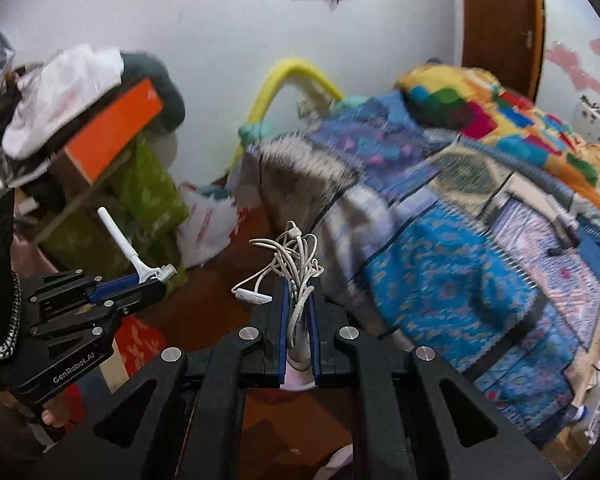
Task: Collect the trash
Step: 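Carry earphones and razor in both grippers over the white trash bin, then open both grippers to drop earphones and razor into the bin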
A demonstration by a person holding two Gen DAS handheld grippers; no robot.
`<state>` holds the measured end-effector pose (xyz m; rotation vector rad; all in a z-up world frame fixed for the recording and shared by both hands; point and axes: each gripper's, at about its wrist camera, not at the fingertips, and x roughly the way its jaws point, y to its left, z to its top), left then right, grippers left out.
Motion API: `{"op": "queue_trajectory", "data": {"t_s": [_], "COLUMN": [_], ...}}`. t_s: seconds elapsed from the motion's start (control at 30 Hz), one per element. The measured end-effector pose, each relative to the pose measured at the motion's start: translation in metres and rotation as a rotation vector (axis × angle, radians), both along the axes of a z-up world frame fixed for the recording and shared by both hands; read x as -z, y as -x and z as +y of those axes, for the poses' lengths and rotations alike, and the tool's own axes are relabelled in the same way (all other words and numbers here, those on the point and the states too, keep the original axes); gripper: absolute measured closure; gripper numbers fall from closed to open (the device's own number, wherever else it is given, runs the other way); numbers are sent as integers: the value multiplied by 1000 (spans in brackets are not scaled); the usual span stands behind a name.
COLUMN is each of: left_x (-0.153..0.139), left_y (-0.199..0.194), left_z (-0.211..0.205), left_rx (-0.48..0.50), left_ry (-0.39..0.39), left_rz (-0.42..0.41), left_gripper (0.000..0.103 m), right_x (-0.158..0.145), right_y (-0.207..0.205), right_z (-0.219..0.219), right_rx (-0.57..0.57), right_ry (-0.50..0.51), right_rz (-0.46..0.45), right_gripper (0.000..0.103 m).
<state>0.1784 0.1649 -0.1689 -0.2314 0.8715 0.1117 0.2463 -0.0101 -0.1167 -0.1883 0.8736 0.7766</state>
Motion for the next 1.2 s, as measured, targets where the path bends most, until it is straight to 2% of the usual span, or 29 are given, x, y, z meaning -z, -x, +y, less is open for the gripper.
{"op": "queue_trajectory", "data": {"t_s": [0.2, 0.33, 0.5, 0.53, 0.57, 0.63, 0.7, 0.97, 1.1, 1.2], "left_x": [52, 89, 113, 116, 118, 121, 123, 125, 129, 126], "left_y": [-3, -6, -7, -7, -9, -13, -20, -60, -77, -78], "left_z": [13, 18, 25, 26, 27, 28, 27, 11, 6, 6], "left_rx": [-42, -68, -99, -105, -111, -115, -108, -26, -33, -49], "left_ry": [43, 106, 156, 166, 177, 197, 201, 198, 163, 165], "left_rz": [90, 168, 221, 227, 230, 236, 240, 252, 292, 293], "left_gripper": [92, 92, 92, 92, 92, 92, 92, 92, 69, 69], "right_x": [47, 85, 117, 120, 123, 125, 126, 119, 112, 108], "right_y": [-10, -21, -39, -42, -46, -50, -55, -70, -74, -74], "right_z": [29, 45, 62, 65, 68, 72, 73, 54, 41, 34], "right_rx": [-37, -52, -56, -56, -59, -57, -55, 4, 30, 42], "right_ry": [84, 152, 171, 173, 172, 166, 149, 152, 152, 152], "right_rz": [111, 188, 302, 314, 327, 345, 354, 320, 293, 288], "right_gripper": [95, 95, 93, 89, 85, 60, 54, 54, 54, 54]}}
